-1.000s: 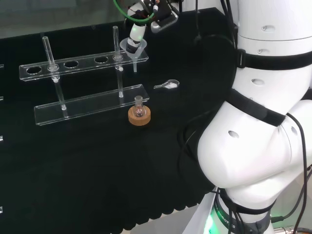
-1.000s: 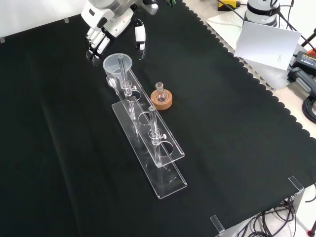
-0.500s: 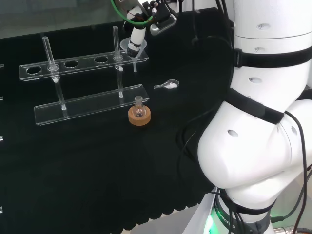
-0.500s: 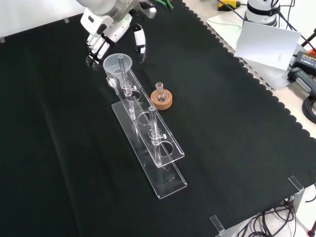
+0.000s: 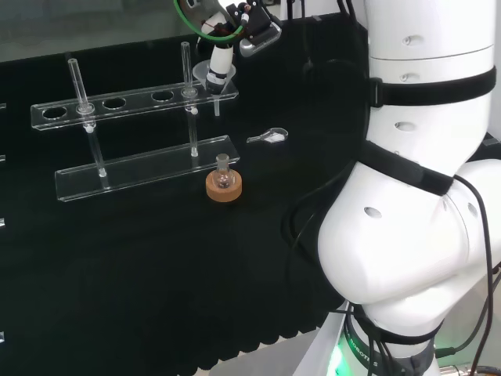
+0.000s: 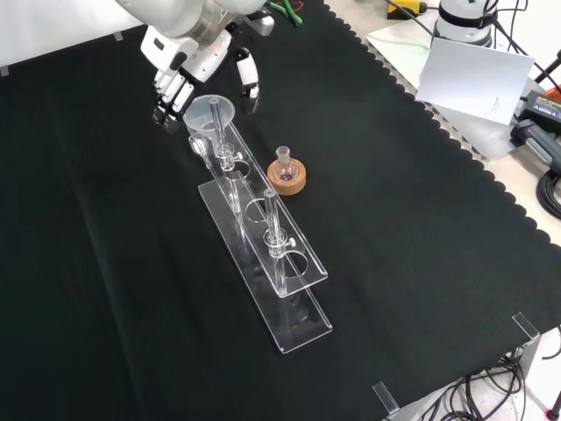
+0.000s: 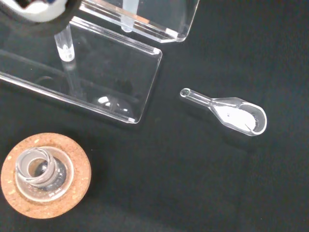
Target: Pick up the funnel from the transparent funnel stand.
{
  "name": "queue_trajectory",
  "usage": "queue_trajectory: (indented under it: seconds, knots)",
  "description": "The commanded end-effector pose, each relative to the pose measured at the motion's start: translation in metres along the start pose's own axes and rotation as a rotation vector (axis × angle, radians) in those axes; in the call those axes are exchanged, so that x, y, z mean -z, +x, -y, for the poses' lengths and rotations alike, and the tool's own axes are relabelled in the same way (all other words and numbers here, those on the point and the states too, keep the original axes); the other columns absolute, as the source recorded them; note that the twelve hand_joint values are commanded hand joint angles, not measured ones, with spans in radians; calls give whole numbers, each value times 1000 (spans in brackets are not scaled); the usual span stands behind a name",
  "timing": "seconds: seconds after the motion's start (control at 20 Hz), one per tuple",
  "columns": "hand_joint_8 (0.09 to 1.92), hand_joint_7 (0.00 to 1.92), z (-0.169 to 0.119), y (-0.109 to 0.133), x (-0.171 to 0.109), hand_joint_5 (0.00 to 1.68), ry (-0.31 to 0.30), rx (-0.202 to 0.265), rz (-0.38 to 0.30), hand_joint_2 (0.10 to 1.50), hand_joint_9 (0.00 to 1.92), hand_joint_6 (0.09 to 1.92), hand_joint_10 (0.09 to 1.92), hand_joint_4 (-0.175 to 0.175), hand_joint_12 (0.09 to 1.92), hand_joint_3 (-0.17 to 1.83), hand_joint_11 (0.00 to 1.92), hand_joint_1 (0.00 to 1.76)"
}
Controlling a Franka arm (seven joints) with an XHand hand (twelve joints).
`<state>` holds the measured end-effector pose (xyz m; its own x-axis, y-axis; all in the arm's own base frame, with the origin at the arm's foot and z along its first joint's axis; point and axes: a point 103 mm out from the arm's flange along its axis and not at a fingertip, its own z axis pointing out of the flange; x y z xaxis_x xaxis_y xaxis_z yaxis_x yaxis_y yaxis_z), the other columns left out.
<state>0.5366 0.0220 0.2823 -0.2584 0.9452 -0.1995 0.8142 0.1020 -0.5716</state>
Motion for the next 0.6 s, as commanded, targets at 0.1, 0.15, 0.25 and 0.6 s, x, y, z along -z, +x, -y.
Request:
queue_trajectory:
  seconds: [0.1,0.15,0.25,0.6]
  knots:
    - [341,0,-6,-2,-4,96,3,3,2,560,134,87,870,-15,1431,479,211,775]
    - [354,0,-6,-2,-4,103,6,1,6,559,138,87,869,-14,1431,483,210,775]
    - [372,0,-8,-2,-5,111,7,0,9,556,144,87,865,-13,1431,488,208,776]
    - [452,0,-14,-1,-8,132,4,11,2,550,175,87,854,-9,1429,506,213,776]
